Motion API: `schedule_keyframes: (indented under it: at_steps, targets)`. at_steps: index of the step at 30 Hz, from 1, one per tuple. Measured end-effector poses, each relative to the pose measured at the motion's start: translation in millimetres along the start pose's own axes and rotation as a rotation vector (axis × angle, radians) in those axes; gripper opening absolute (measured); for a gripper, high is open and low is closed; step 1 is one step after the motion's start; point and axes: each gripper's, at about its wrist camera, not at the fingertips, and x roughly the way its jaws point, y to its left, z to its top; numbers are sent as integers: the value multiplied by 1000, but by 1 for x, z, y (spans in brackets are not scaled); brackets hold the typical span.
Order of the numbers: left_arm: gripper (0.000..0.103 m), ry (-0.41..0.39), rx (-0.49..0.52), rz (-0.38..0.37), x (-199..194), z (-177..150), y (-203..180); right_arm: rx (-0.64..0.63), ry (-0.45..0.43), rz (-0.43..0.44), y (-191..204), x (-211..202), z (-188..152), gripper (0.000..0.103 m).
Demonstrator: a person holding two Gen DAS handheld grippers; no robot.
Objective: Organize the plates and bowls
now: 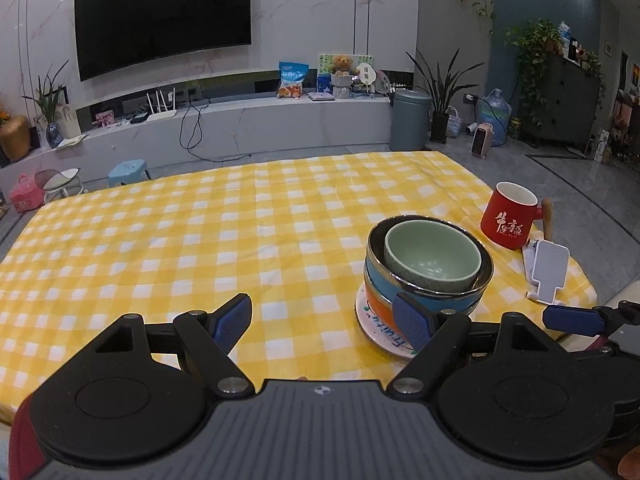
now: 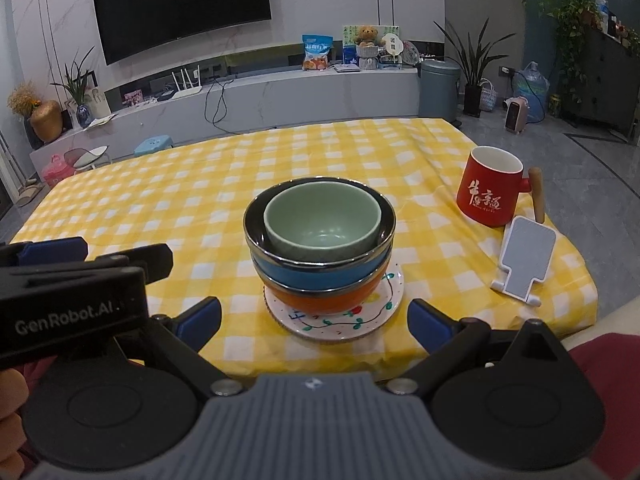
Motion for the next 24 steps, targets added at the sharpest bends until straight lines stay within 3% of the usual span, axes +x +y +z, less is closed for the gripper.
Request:
schedule_keyframes:
  at_steps: [11,24]
  targets:
    - [94,75,-37,-12,13,-6,6,3,27,9,2,12,-5,97]
    - [94,89,-43,-10,13,-6,7,8,39,1,3,15,-7,97]
